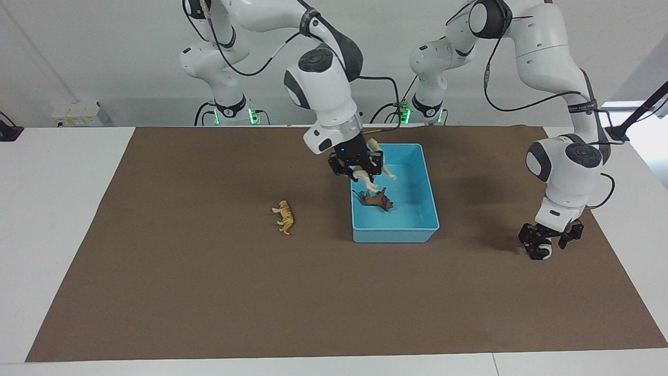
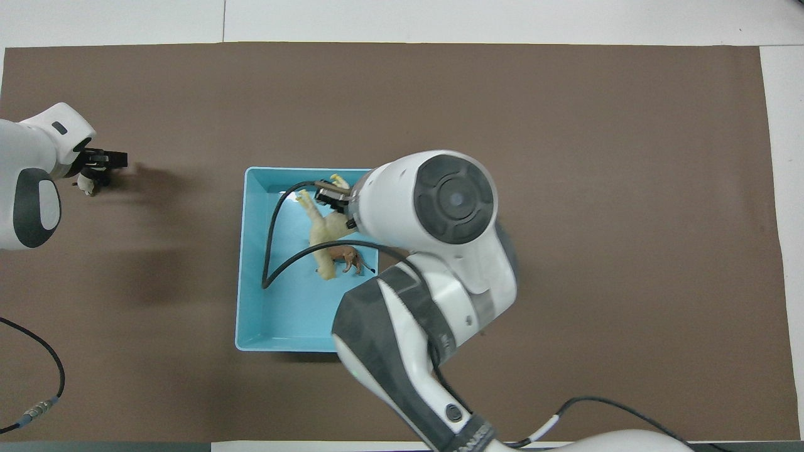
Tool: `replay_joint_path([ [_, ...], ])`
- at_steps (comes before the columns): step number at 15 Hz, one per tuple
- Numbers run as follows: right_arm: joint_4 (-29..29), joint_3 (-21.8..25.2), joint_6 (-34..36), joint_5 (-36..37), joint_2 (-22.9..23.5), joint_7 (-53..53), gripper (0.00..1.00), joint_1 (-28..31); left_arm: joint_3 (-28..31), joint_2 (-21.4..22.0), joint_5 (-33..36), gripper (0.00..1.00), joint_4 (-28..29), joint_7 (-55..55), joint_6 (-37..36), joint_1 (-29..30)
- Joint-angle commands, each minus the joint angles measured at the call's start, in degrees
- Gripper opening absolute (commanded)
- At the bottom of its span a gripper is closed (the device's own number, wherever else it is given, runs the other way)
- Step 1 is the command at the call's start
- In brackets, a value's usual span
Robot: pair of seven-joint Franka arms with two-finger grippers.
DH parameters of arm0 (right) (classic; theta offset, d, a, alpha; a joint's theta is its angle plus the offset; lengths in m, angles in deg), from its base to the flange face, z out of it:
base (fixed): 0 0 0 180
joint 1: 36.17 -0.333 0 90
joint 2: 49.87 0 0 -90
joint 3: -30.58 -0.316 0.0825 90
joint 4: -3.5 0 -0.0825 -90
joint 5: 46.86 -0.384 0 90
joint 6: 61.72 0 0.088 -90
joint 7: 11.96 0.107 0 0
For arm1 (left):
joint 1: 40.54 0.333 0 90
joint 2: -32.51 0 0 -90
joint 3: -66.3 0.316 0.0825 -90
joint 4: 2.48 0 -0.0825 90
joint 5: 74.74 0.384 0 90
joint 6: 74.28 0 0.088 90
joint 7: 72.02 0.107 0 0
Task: Put all toys into storage box
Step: 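Carry the cream horse into the box with the right gripper while the left gripper withdraws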
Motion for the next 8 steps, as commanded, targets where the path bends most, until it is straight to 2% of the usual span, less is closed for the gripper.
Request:
replay_joint_path([
  [1,1.20,0.64,-5.86,-1.30,3.65,4.62,0.30,-5.35,-0.10,-2.74,1.17,1.00,-1.12,0.57,2.84,0.82],
  [2,1.73,0.73,-5.18,-1.03,3.57,6.11,0.98,-5.80,-0.02,-2.83,1.17,1.00,-1.03,0.57,2.93,0.82],
  [6,-4.49,1.17,6.14,0.03,3.57,10.60,1.00,-4.41,-0.01,-2.83,0.99,0.98,-1.03,0.30,2.06,0.38],
  [8,-6.61,1.78,10.54,1.42,3.22,10.00,1.00,-1.96,-0.01,-2.74,0.82,0.63,-0.95,0.04,0.92,0.20],
])
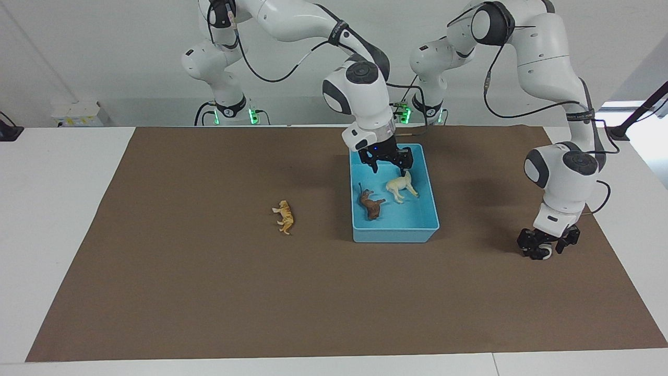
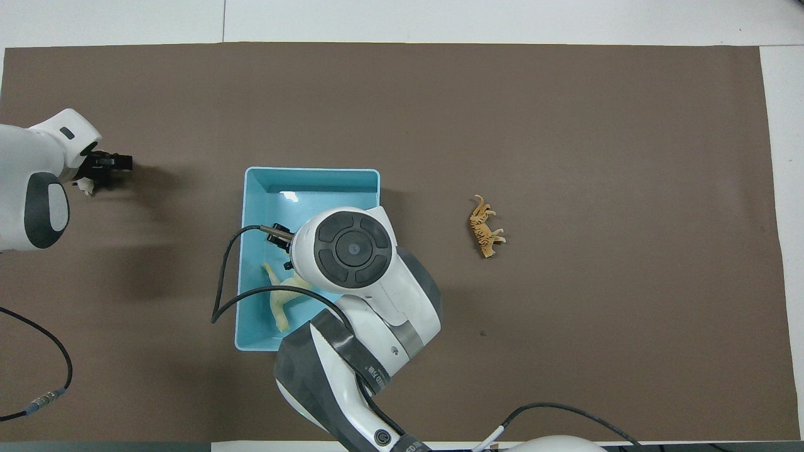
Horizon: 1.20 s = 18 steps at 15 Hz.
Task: Put all toys into storage box
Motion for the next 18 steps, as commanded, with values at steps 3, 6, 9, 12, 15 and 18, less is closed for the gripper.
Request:
replay_joint_path([
  [3,-1.42,0.26,9.76,10.40,-2.54,-9.26,1.00,7.99,0.13,-0.53,0.70,0.32,-0.99,-0.25,-2.44,0.13],
  [6,7.16,0.53,6.46,11.39,-5.00,-28.58,1.00,14.39,0.13,-0.61,0.52,0.22,-3.60,-2.53,-6.20,-0.31],
  [9,19.20,0.62,-3.90,12.43,-7.72,-41.10,1.00,18.37,0.13,-1.93,0.44,0.22,-13.35,-6.47,-19.27,-3.72],
  [12,23.89,0.53,-8.68,14.02,-7.73,-44.03,1.00,19.96,-0.14,-0.45,-2.88,0.23,-19.51,-15.25,-33.33,-8.21],
  [15,26.52,0.44,-11.14,14.11,-7.29,-45.44,1.00,19.52,-0.40,5.34,-13.69,0.23,-19.98,-26.92,-40.23,-11.37],
  [18,29.43,0.44,-11.49,14.11,-7.73,-50.09,1.00,19.52,-0.66,10.19,-14.85,0.23,-17.86,-40.71,-48.22,-19.61],
])
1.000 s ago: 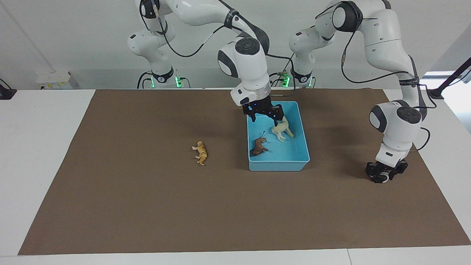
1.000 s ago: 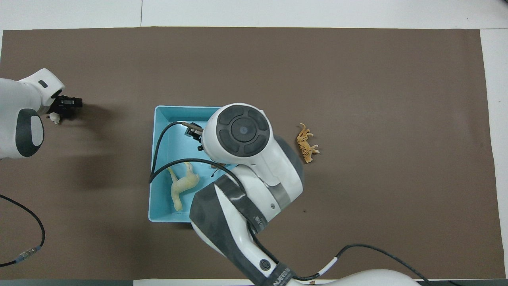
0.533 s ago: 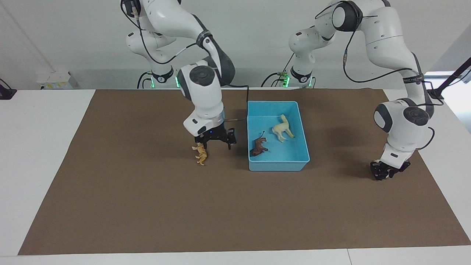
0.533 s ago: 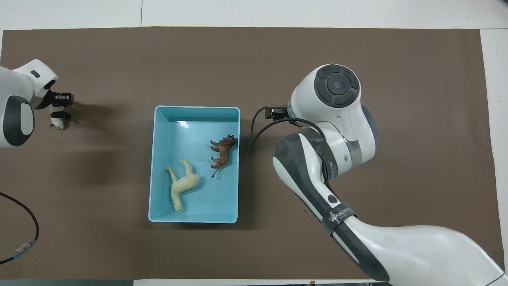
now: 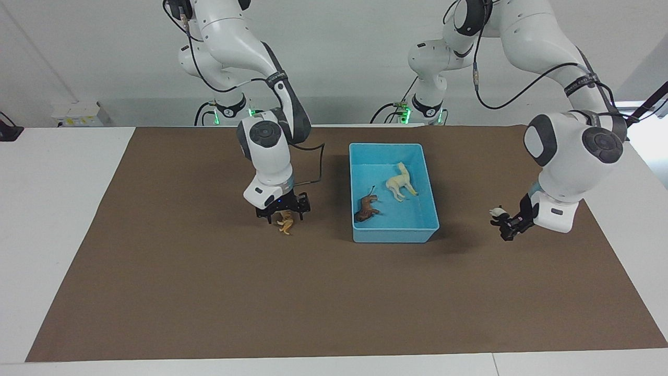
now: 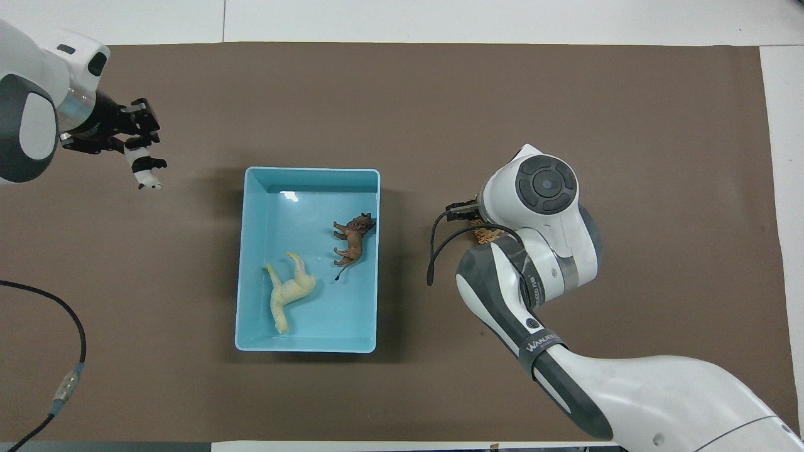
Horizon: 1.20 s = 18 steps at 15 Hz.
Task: Put all toys into storage box
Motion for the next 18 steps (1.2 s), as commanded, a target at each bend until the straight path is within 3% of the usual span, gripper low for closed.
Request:
replay_joint_path([
  [1,4.49,-0.27,-1.87,1.25,-2.42,-2.69,1.00,0.40,0.73,4.14,-2.14,0.23,3.01,-14.34,-3.87,-8.72],
  [3,5.11,-0.36,-3.80,1.25,-1.90,-2.61,1.00,0.67,0.81,6.42,-2.15,0.25,8.52,-21.59,-0.47,-14.88],
  [4,5.72,-0.27,-5.20,1.25,-1.72,-2.34,0.93,0.40,0.81,7.74,-2.15,0.50,12.56,-22.22,3.12,-16.64],
  [5,5.82,-0.27,-5.30,1.25,-1.72,-2.25,0.79,0.58,0.90,9.40,-2.06,1.00,16.16,-22.05,4.64,-18.49],
  [7,5.82,-0.36,-5.13,1.17,-1.72,-0.86,0.00,0.67,0.90,10.21,-1.71,1.00,17.17,-21.43,2.73,-18.86],
  [10,5.73,-0.36,-4.95,1.17,-1.72,2.84,0.00,0.14,1.43,12.31,-1.53,1.00,14.18,-20.03,-1.31,-17.81],
  [14,4.86,-0.36,-3.90,1.17,-1.63,3.11,0.00,-0.04,1.61,18.29,-2.06,1.00,13.31,-5.83,-5.88,-10.53],
  [16,-0.39,-0.53,1.95,0.99,-1.72,4.77,0.00,-0.30,1.69,20.83,-1.97,1.00,12.34,-0.45,-10.44,-9.46],
  [18,-14.32,-0.80,15.99,0.21,-1.20,12.12,0.00,-3.18,1.69,22.51,-1.97,1.00,12.33,5.43,-13.27,-7.18],
])
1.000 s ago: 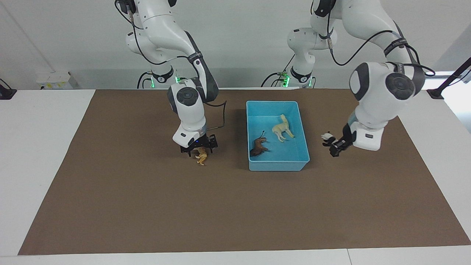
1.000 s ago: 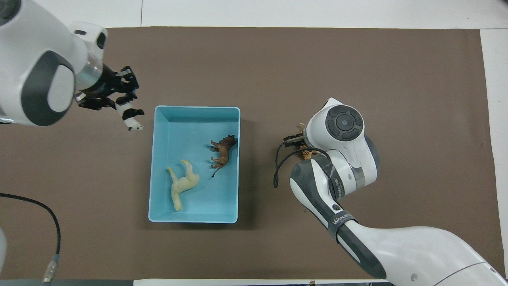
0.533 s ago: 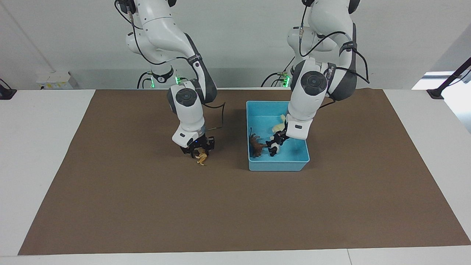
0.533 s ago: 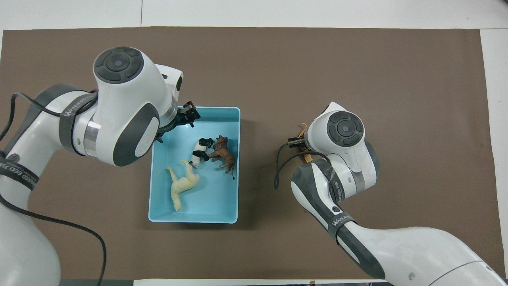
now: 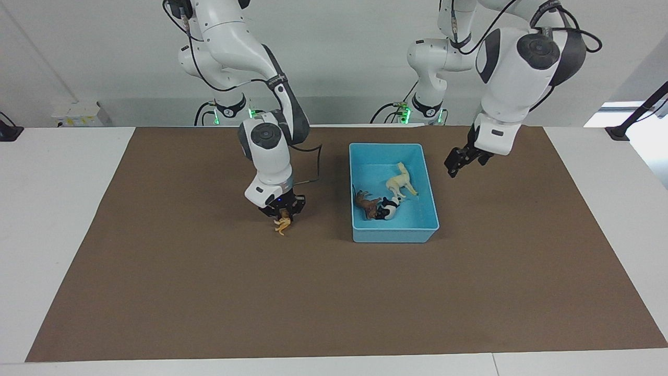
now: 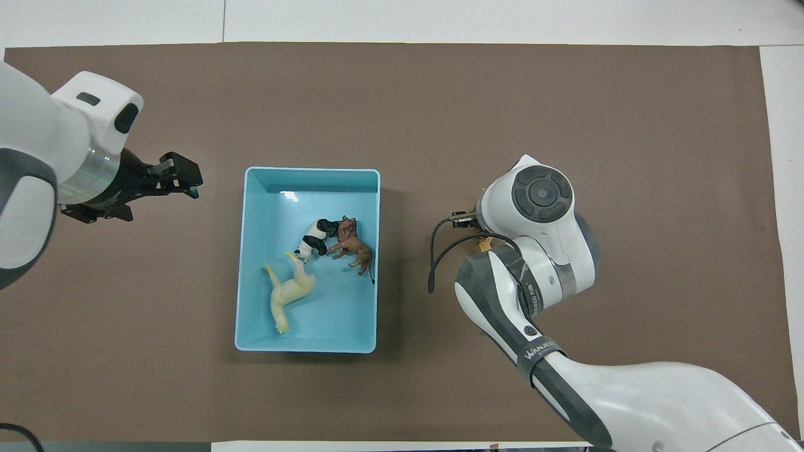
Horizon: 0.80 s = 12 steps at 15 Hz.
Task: Put all toys into storage box
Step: 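Lower the tan dog into the box with the right gripper while the left gripper withdraws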
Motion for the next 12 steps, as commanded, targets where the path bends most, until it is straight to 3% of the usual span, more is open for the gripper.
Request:
replay_joint_path([
  [1,-19.56,-0.76,17.38,-0.07,1.11,10.72,0.00,-3.91,-0.35,1.63,-0.55,1.00,0.03,6.93,-3.14,1.92],
  [3,-30.23,-1.28,20.69,-4.17,4.71,18.89,0.00,-7.85,-0.26,1.02,-0.56,1.00,-1.97,7.48,-4.71,2.97],
  [4,-30.61,-1.29,17.04,-8.64,5.42,23.89,0.00,-9.97,-0.26,-0.20,-0.21,1.00,-5.65,8.09,-8.47,3.24],
  [6,-24.68,-1.38,4.74,-11.85,5.08,27.11,0.00,-13.39,-0.17,-3.19,-0.64,1.00,-11.99,12.55,-12.98,3.85],
  [7,-21.07,-1.38,1.48,-12.11,4.55,27.46,0.00,-15.68,-0.26,-3.29,-0.47,1.00,-11.92,14.14,-12.99,5.08],
  [8,-18.95,-1.38,-0.21,-12.12,4.11,27.89,0.99,-16.74,-0.26,-3.12,-0.38,1.00,-10.88,16.07,-12.99,5.44],
  [12,-21.64,-1.38,4.58,-12.03,3.85,36.06,1.00,-17.90,-0.44,-1.80,-0.29,1.00,-8.41,18.99,-13.69,5.62],
])
